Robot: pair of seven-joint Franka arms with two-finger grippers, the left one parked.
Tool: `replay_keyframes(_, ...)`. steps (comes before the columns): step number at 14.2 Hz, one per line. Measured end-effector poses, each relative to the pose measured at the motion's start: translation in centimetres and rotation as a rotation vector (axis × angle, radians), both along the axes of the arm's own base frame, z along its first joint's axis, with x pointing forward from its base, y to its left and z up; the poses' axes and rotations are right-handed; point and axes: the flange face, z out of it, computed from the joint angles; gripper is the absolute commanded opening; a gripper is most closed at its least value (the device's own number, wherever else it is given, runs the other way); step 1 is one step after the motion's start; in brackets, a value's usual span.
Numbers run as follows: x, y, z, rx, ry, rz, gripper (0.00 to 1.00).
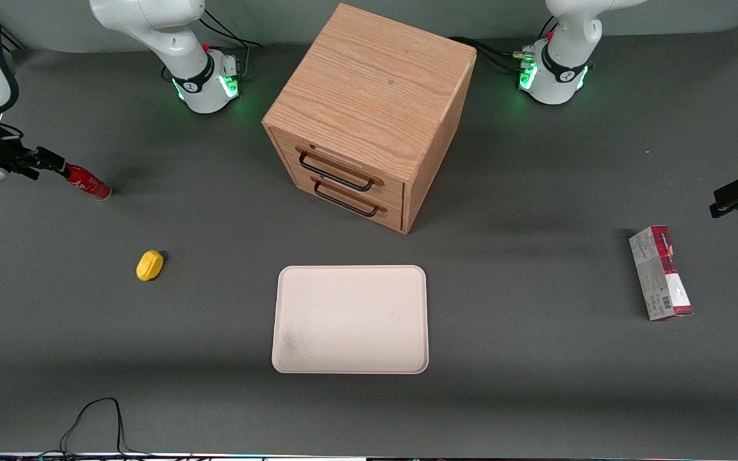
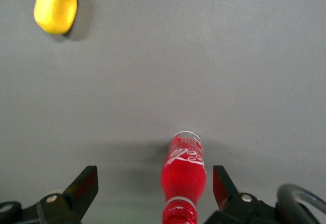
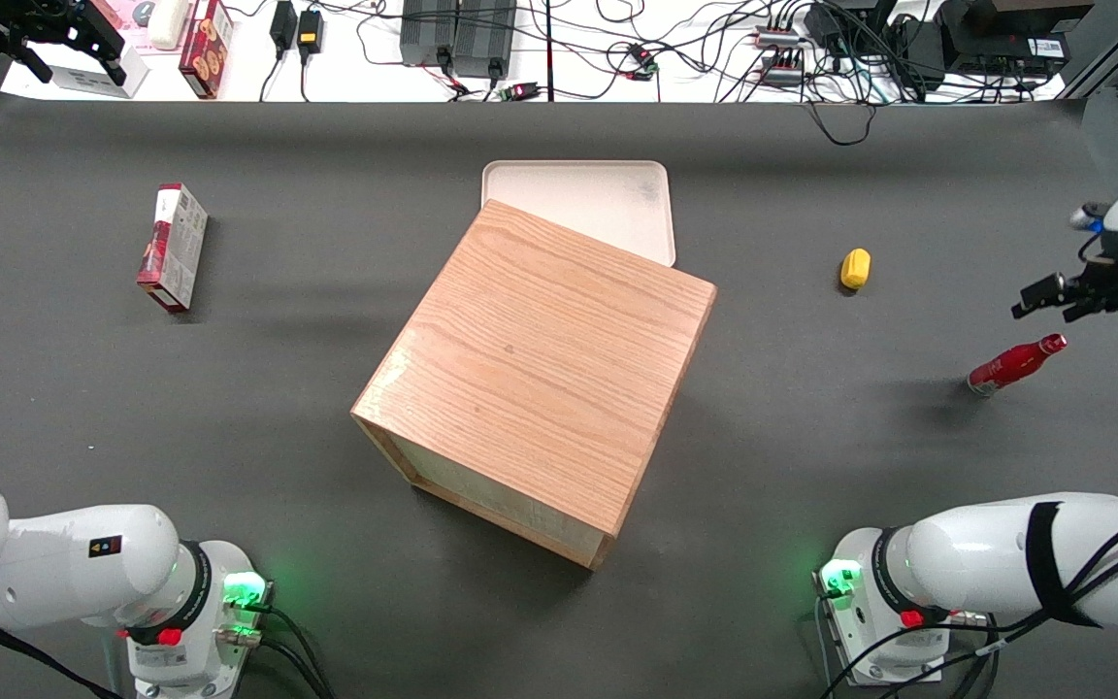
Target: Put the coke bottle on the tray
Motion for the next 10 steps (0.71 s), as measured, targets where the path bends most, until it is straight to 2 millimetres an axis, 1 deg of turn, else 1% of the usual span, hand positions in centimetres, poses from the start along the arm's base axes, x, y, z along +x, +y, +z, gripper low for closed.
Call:
replay_keyframes(2,-0.9,0.0,-1.0,0.009,0.004,0.007,1.0)
replay_keyframes(4,-1.2,-0.1,-1.2,0.01,0.008,0.01,0.99)
replay_keyframes(6,-1.3,-0.1,-1.4,-0.006,0.022,0.031,0.93)
replay_keyframes(8,-1.5,-0.1,-1.6,-0.017,0.034,0.048,0.92)
replay_keyframes(9,-1.5,-0.1,-1.6,-0.021,0.039,0.054,0.9)
replay_keyframes(10,-1.7,-0.2,-1.7,-0.022,0.041,0.053,0.84)
